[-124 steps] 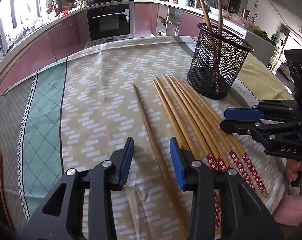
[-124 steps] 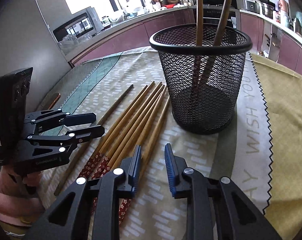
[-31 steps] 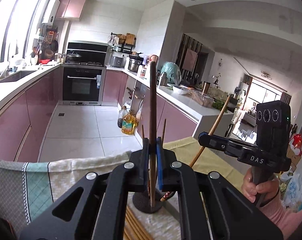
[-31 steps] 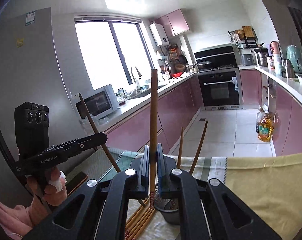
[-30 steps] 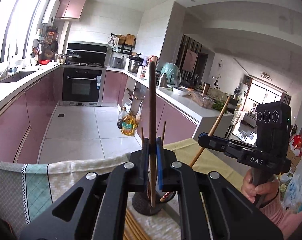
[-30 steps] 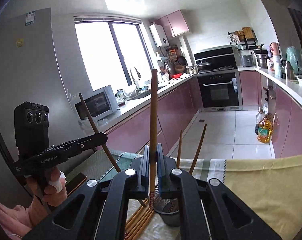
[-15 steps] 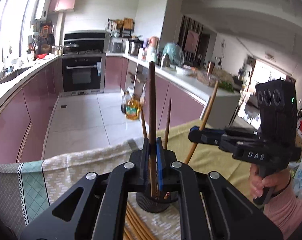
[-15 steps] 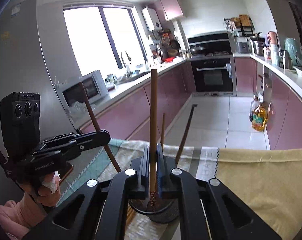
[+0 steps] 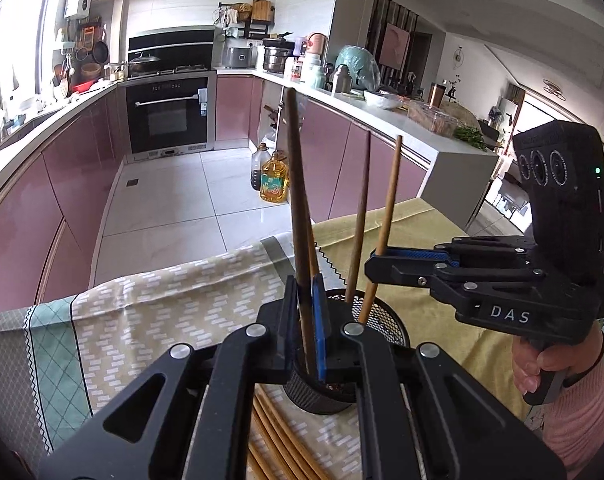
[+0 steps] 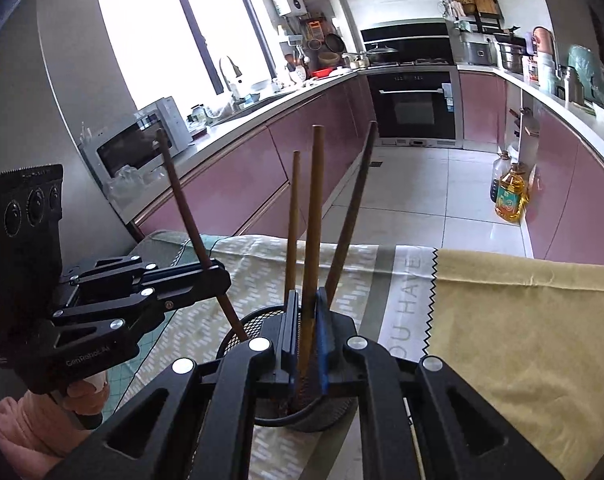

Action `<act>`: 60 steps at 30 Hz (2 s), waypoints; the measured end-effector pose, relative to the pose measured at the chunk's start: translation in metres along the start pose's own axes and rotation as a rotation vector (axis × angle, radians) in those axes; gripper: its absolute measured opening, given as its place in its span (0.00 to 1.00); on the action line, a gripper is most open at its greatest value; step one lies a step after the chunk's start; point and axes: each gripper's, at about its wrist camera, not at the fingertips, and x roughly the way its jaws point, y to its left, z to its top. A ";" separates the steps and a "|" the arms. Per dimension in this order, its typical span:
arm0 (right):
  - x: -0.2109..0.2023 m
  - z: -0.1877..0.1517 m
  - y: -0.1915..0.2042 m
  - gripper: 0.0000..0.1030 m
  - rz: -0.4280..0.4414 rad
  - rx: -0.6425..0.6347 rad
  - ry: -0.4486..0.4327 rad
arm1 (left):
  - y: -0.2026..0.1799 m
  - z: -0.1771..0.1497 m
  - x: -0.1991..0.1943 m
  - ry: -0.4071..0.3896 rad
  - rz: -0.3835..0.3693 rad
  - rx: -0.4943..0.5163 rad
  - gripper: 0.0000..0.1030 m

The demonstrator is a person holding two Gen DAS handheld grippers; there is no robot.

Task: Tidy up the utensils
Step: 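Raise the chopstick upright and release it into the mesh cup with the right gripper, then move the right gripper back to the chopsticks and grasp one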

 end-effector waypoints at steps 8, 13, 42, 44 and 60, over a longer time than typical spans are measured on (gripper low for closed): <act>-0.010 -0.006 -0.007 0.20 -0.009 0.024 -0.041 | 0.014 -0.011 -0.003 -0.002 0.014 -0.035 0.13; -0.029 -0.016 0.003 0.25 0.009 0.005 -0.094 | 0.017 -0.027 -0.025 -0.055 0.059 -0.032 0.26; 0.044 -0.130 0.069 0.33 0.049 -0.055 0.213 | 0.041 -0.167 -0.013 0.209 0.149 -0.048 0.41; 0.046 -0.131 0.071 0.33 0.041 -0.059 0.213 | 0.040 -0.168 -0.013 0.209 0.150 -0.048 0.41; 0.054 -0.133 0.087 0.23 -0.059 -0.137 0.230 | 0.034 -0.170 -0.009 0.231 0.179 -0.016 0.37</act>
